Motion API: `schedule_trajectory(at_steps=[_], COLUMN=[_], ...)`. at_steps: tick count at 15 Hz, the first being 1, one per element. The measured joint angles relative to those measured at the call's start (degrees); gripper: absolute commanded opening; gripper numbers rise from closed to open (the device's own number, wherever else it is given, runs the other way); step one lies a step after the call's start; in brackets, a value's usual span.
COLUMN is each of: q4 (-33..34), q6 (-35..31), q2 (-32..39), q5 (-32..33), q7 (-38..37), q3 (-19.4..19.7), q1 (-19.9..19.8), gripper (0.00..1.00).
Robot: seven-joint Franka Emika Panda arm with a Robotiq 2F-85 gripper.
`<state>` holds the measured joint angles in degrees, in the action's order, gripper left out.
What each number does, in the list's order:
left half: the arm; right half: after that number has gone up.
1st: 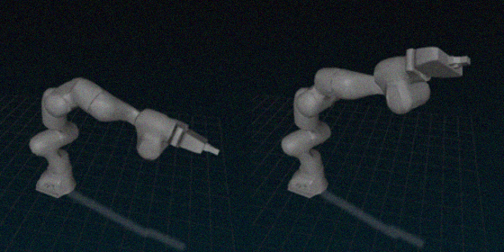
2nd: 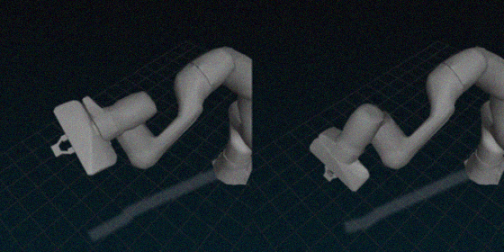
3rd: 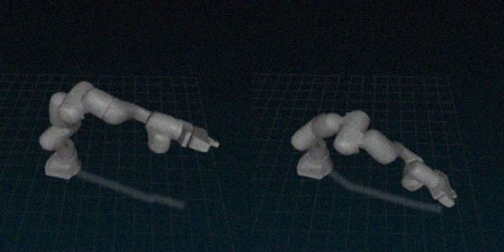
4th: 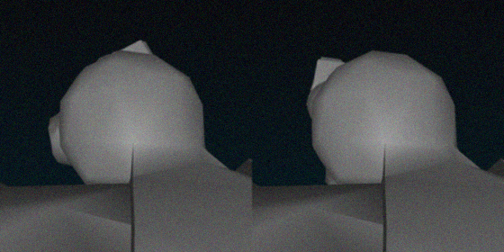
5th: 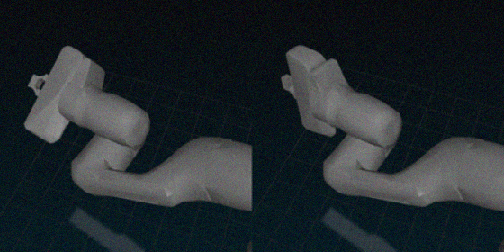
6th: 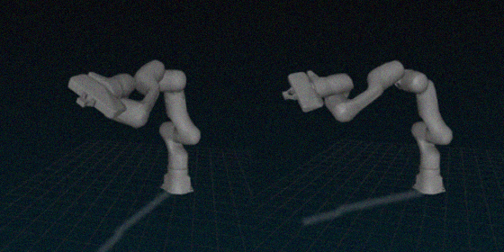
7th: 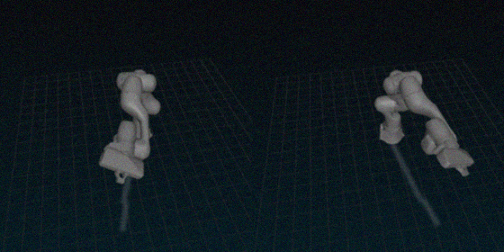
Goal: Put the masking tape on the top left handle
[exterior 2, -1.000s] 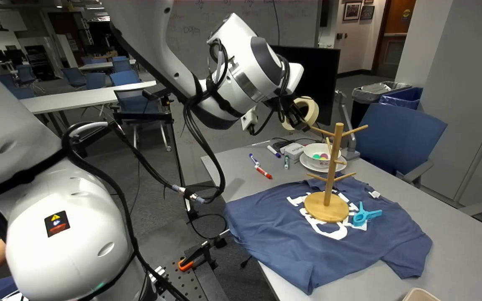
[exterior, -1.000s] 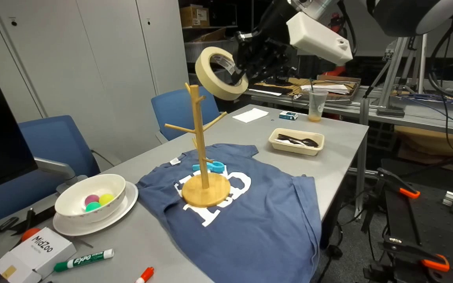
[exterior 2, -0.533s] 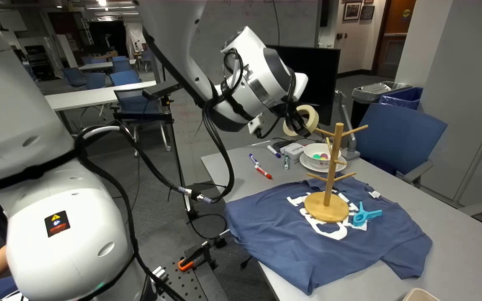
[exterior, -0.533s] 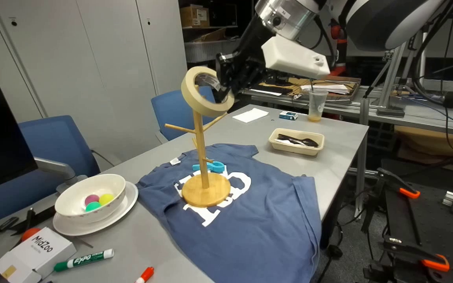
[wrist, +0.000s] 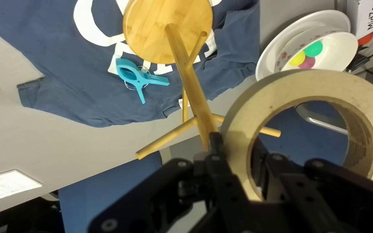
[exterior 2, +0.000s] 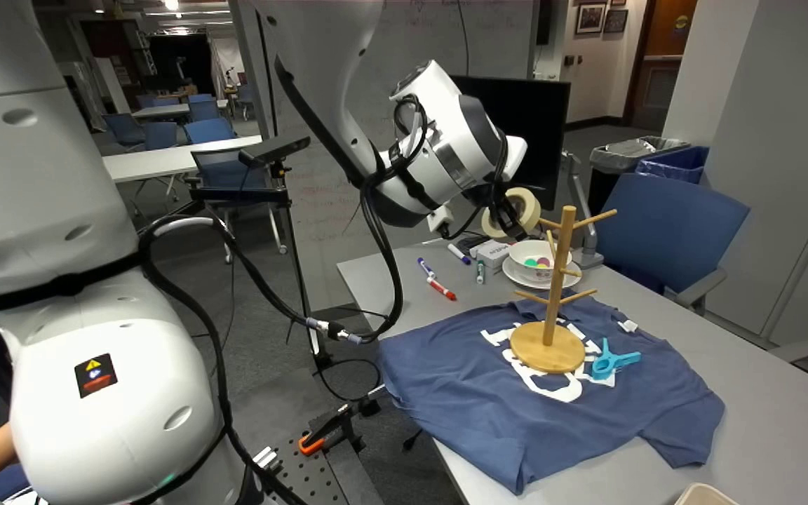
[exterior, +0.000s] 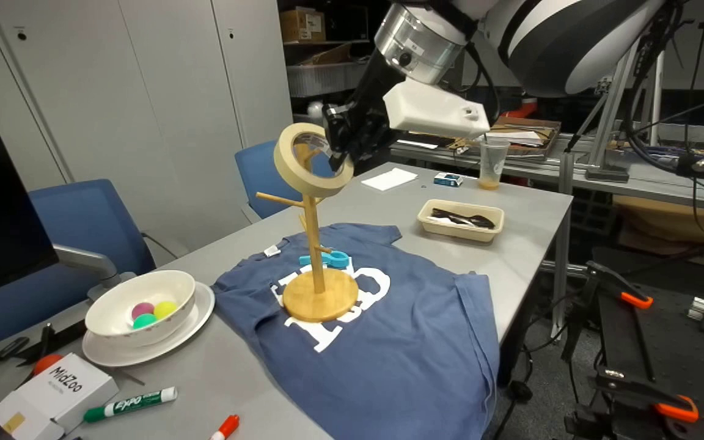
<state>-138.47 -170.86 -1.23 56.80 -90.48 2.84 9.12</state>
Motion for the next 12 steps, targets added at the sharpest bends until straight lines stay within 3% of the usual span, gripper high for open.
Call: schedule_trajectory(at_steps=[10, 11, 12], q4=[2.02, 2.15, 2.22], q6=[1.54, 2.02, 2.28], q2=[2.89, 2.97, 3.06], q5=[0.0, 0.0, 0.0], q7=[-0.15, -0.28, -0.4], q3=[0.81, 0.9, 0.98], q1=[-0.11, -0.12, -0.12], gripper=[0.06, 0.23, 0.48])
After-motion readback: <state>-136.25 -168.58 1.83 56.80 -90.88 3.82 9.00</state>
